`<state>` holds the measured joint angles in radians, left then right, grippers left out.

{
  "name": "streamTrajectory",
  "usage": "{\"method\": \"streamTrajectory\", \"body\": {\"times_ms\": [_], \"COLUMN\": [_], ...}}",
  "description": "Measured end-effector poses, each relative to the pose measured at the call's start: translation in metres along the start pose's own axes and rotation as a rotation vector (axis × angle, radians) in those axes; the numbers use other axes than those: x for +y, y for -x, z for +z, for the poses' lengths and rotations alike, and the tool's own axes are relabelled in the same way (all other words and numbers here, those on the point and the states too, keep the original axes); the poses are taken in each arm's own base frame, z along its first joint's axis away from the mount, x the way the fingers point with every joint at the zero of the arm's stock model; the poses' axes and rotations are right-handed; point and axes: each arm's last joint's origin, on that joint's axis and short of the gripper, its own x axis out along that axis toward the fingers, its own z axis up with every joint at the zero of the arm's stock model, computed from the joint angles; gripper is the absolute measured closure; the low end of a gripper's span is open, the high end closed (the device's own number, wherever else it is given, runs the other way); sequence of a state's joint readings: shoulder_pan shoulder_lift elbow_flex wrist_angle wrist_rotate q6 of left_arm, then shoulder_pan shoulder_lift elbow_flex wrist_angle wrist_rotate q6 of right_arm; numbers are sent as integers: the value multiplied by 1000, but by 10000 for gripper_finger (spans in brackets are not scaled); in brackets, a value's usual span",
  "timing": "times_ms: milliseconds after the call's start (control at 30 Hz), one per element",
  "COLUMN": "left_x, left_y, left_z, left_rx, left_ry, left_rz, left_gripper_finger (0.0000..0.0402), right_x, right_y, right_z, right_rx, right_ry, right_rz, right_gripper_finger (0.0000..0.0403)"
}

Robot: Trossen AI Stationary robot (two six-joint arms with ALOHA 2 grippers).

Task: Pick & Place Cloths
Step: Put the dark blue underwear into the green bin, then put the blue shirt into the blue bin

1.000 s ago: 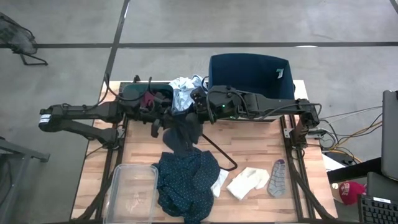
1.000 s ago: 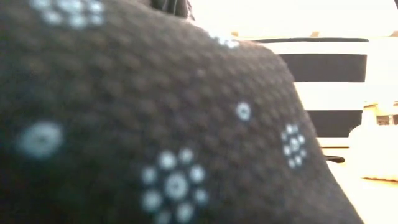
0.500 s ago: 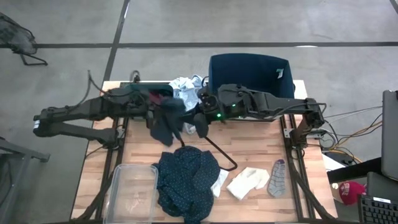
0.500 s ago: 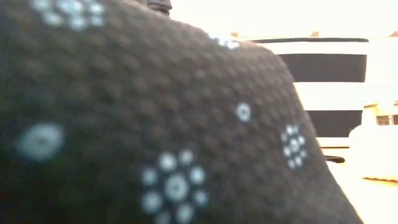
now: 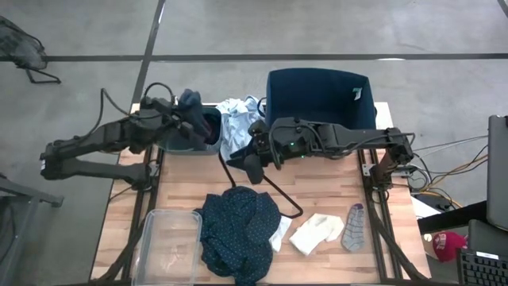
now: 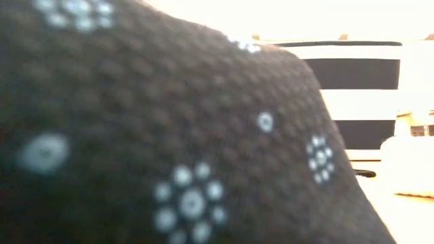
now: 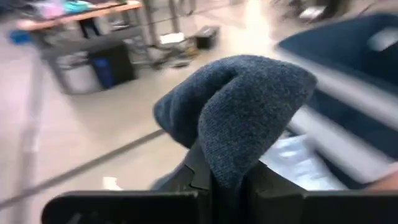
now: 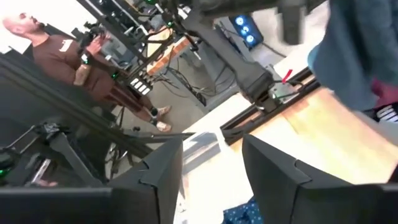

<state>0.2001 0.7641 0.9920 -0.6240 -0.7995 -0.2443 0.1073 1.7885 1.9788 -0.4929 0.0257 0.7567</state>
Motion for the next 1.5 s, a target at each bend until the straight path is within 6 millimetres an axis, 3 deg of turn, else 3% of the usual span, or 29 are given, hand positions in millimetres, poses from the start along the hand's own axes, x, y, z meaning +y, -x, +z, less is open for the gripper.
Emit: {"method": "streamTrajectory", "body": {"times_ms": [267, 500, 767, 900, 1067, 1267, 1500], "left_x": [11, 12, 7, 5, 6, 11, 16], "left_y": [-39, -73, -88, -89, -83, -66, -48], "left_z": [-24, -49, -64, -68, -60, -30, 5], "left_rx": [200, 429, 533, 583, 579, 458, 323], "left_ry": [-110, -8, 39, 117, 192, 249, 255], "left_rz": [152, 8, 1, -12, -68, -118, -156], "left_gripper_finger": [372, 370, 366, 330, 249, 156, 105], "right_x": [1, 1, 1, -2, -4, -3, -2], "right_y": [-1, -1, -2, -4, -5, -4, -4], "right_z": [-3, -3, -5, -8, -10, -9, -9], "right_rx": [7, 8, 14, 23, 31, 29, 30], "right_ry": [-1, 0, 4, 4, 2, 8, 10], "right_rz": [1, 0, -2, -12, -19, -16, -15], "right_gripper_finger": [214, 216, 237, 243, 235, 217, 207]}}
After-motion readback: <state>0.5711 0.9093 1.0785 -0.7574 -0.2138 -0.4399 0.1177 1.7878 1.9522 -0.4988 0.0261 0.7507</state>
